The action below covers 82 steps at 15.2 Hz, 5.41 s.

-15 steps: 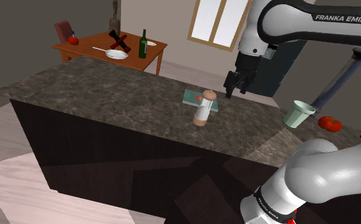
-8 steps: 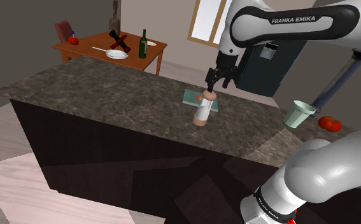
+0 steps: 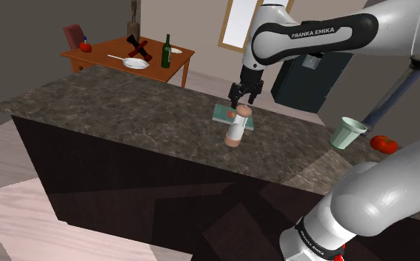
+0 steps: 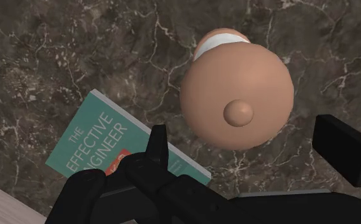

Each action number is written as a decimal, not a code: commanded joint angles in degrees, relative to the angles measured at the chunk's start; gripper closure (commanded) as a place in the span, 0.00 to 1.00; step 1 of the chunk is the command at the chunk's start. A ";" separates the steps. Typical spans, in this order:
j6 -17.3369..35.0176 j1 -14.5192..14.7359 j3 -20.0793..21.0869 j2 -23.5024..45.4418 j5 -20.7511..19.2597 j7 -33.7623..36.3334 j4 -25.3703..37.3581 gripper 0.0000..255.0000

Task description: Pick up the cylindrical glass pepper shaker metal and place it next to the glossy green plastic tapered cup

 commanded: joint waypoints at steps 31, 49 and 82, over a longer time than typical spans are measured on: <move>-5.70 -0.02 -0.03 -0.87 0.24 -0.86 4.94 1.00; -19.47 0.08 0.26 -0.29 0.68 -2.32 19.37 1.00; -34.80 -4.88 -8.92 -7.55 -3.18 -18.59 29.62 1.00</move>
